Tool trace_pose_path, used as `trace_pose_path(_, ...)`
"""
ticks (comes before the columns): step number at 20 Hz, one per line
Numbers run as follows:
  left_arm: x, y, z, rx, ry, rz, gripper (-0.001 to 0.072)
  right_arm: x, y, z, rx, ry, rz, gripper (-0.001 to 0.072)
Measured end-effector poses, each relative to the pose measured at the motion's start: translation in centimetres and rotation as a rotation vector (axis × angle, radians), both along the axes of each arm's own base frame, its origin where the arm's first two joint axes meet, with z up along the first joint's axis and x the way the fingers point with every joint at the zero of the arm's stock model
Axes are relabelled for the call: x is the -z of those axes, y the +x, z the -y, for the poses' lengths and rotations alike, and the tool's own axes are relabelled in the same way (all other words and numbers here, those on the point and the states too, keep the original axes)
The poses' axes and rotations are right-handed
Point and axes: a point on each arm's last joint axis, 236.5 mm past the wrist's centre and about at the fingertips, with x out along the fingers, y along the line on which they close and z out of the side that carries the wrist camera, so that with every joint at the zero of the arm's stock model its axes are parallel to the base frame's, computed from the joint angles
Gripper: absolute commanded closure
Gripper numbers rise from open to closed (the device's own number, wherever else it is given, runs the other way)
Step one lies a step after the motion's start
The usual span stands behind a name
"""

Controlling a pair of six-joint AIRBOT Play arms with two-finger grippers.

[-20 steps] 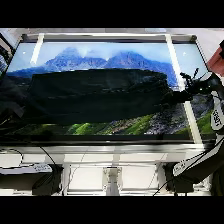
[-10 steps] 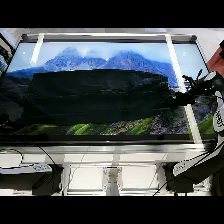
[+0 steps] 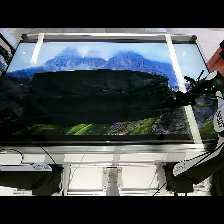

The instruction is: Fold the clothes and pants, and hang the long-sleeved shirts on hangers.

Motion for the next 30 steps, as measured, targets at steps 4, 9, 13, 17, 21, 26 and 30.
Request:
trace_pose_path(4,1.5,0.7,0.0,0.005,-0.024,0.010,0.0319,-0.1,-0.2,-0.1,0.009,0.005,-0.016,0.0689)
trace_pose_path(9,2.1,1.2,0.1,-0.001,-0.039,0.025,0.0684,-0.3,-0.5,-0.4,0.024,0.018,-0.035,0.0689)
trace_pose_path(13,2.1,0.6,1.1,0.014,-0.084,-0.002,0.0685,-0.8,-1.4,-1.1,0.029,0.049,-0.079,0.0689)
trace_pose_path(17,-0.7,-0.1,1.6,0.036,-0.103,0.015,0.0685,-3.1,-3.1,-1.4,0.006,0.079,-0.110,0.0691)
trace_pose_path(21,-6.8,0.1,-1.1,-0.055,-0.031,0.183,0.0685,-6.7,-3.9,0.5,0.014,0.074,-0.012,0.0691)
trace_pose_path(26,-13.2,-0.3,-4.1,-0.191,0.049,0.395,0.0685,-10.2,-3.6,2.9,0.119,0.121,0.139,0.0691)
trace_pose_path(30,-15.2,0.2,-4.2,-0.218,0.055,0.471,0.0684,-11.0,-4.1,4.5,0.173,0.129,0.176,0.0690)
